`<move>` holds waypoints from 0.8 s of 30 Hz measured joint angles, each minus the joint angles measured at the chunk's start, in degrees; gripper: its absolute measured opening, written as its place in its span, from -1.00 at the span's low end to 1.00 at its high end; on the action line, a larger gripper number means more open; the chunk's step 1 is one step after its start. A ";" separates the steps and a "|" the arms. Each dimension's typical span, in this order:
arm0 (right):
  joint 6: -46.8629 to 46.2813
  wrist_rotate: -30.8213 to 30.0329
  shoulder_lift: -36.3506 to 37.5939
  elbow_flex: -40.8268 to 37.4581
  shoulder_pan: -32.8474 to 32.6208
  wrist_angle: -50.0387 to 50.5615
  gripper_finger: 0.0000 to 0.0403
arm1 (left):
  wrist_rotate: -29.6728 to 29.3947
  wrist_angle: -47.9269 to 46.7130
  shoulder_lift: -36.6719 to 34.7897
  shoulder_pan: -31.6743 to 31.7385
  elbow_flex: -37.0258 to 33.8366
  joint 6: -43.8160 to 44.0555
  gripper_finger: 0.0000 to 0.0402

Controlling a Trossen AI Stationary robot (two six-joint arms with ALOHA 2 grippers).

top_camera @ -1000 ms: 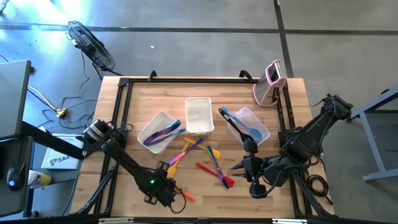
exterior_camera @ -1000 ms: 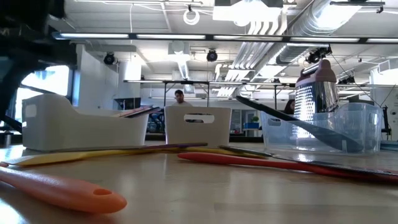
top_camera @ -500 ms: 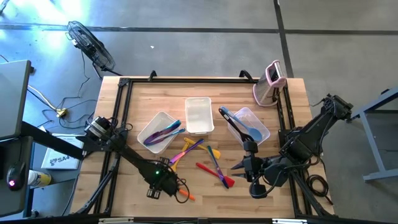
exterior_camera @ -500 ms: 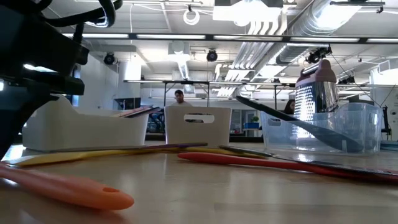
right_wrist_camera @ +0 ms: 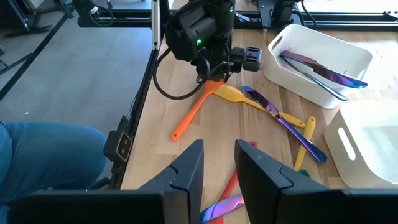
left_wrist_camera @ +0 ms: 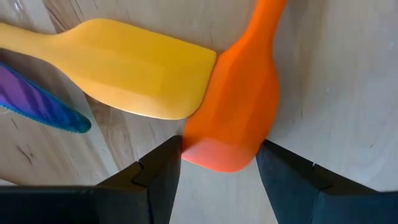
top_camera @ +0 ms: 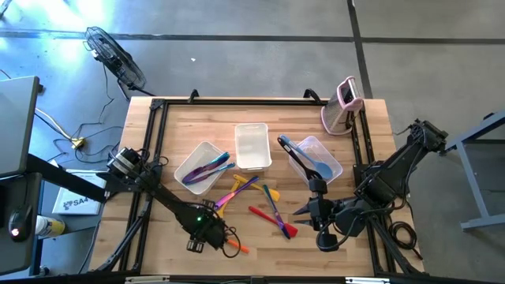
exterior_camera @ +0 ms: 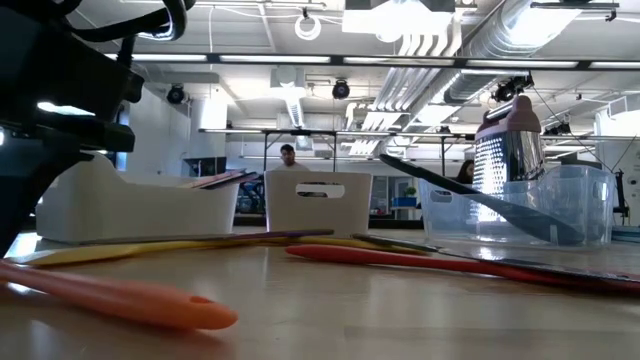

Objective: Pick & Place Kitchen Items
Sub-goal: Put the orange spatula into the right white bin

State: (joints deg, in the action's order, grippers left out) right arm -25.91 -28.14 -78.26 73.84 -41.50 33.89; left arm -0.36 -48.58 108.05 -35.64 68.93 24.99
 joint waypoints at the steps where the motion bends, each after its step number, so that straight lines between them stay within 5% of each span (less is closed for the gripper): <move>1: 0.00 0.00 0.00 0.00 -0.02 0.02 -0.59 | -0.05 0.00 0.02 0.00 0.00 0.15 -0.01; 15: 0.00 0.00 0.00 0.00 -0.02 0.17 -0.59 | -0.81 0.83 0.08 0.00 0.02 0.75 -0.34; 24: 0.01 0.00 0.00 0.00 -0.01 0.20 -0.59 | -0.81 0.96 0.11 0.00 0.02 0.71 -0.37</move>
State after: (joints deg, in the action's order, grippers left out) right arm -25.90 -28.14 -78.26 73.84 -41.51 34.09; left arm -1.17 -47.62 108.16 -35.64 68.95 25.69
